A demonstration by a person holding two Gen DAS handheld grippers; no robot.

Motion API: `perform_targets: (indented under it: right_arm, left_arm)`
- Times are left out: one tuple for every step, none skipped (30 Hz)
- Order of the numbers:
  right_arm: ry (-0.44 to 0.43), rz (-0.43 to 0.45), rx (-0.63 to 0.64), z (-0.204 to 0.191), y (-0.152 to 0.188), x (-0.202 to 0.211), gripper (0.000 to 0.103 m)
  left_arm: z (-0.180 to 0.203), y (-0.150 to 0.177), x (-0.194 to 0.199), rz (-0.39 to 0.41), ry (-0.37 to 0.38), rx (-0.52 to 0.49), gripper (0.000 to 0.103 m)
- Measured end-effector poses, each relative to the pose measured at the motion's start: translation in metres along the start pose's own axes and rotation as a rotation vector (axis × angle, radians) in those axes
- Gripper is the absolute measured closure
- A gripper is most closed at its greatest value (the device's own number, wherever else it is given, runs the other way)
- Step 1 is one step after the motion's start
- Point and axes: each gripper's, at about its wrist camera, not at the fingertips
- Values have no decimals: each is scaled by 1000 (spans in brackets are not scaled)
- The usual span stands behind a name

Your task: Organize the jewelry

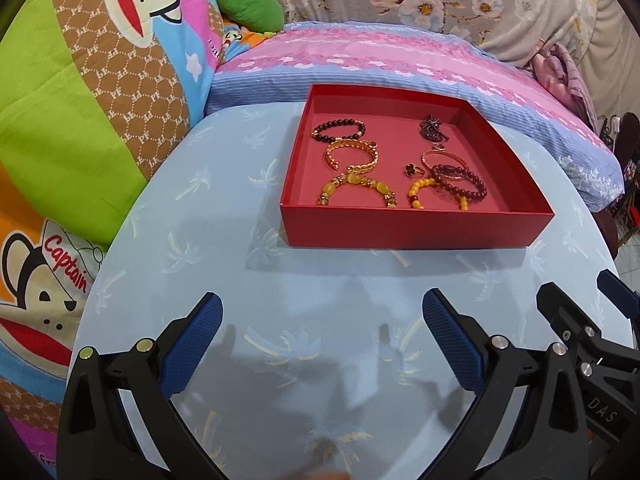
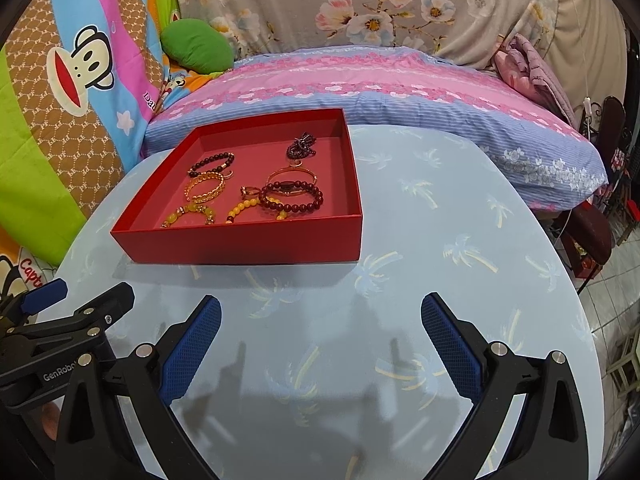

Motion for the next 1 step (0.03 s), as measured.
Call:
perform_targets:
  right_arm:
    - [-1,0,0,0,0,0,6]
  left_arm:
    - [1,0,0,-1,2,-2,7]
Point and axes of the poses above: each gripper's, at about its wrist camera, not at the fingertips, and x roughly against the way its jaws point, z to its right, y to its underside, and after that the axes turned 14 degrees about -y, right-handed
